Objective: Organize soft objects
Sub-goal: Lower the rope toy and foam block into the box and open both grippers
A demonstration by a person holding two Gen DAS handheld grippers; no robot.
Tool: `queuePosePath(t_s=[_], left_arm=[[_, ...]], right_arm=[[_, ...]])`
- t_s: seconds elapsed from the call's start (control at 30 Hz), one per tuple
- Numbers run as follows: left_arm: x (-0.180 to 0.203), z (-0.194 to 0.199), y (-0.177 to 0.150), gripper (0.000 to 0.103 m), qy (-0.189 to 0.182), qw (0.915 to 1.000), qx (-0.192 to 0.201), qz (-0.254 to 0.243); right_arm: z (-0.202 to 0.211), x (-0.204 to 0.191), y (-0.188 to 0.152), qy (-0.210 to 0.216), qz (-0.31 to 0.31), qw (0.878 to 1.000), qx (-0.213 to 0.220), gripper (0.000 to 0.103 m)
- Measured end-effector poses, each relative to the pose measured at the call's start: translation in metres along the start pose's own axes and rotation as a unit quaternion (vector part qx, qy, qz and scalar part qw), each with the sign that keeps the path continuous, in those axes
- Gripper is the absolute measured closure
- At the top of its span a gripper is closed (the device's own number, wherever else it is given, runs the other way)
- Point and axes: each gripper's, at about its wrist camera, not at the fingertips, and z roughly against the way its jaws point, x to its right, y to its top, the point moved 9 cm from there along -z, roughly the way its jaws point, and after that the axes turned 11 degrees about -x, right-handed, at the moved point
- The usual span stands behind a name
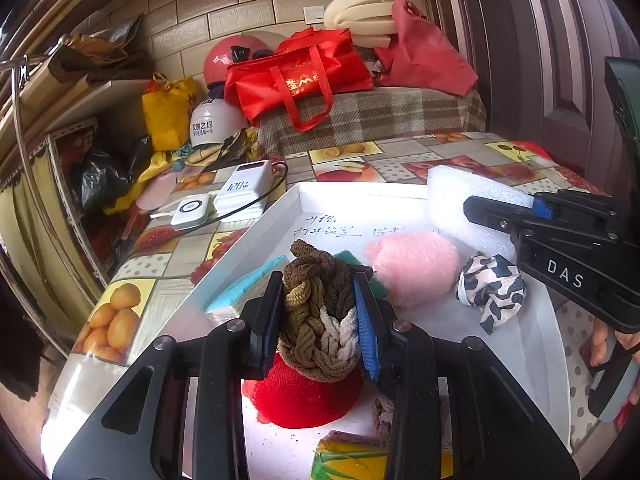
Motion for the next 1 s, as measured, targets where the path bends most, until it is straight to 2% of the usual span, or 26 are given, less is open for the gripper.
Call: queuePosePath(t_s=[0.63, 0.67, 0.7, 0.73, 0.77, 0.9, 0.93, 1.0], left_arm=[[-0.007, -0.002, -0.001, 0.068, 0.007, 1.0000, -0.001, -0.003], [-0.007, -0.002, -0.001, 0.068, 0.007, 1.0000, -0.002, -0.003], [-0.007, -0.002, -0.001, 0.068, 0.007, 1.0000, -0.002, -0.002], [-0.007, -0.002, -0.001, 0.068, 0.008, 1.0000, -0.001, -0.003], [-0.007, -0.002, -0.001, 0.068, 0.010, 0.9999, 0.000, -0.003], [-0.010, 0.002, -0.001, 0.063, 0.024, 0.9996, 0.010, -0.010], [-0.009, 0.005, 0.000, 0.056, 0.034, 0.9992, 0.016, -0.009], [-0.016, 0.016, 0.001, 0.029, 0.067, 0.9969, 0.042, 0.000]], right_arm=[[0.005, -0.002, 0.001, -0.005, 0.004, 1.000, 0.016, 0.082], [0.006, -0.001, 0.002, -0.006, 0.002, 1.000, 0.017, 0.073], [0.006, 0.000, 0.002, -0.007, 0.000, 1.000, 0.018, 0.047], [0.007, 0.000, 0.002, -0.009, -0.002, 1.000, 0.020, 0.028], [0.007, 0.001, 0.002, -0.010, -0.004, 1.000, 0.022, 0.003], [0.011, 0.000, 0.003, -0.011, -0.002, 0.999, 0.032, 0.000], [0.011, 0.000, 0.003, -0.012, -0.001, 0.999, 0.033, 0.000], [0.012, 0.000, 0.004, -0.012, -0.002, 0.999, 0.035, 0.000]])
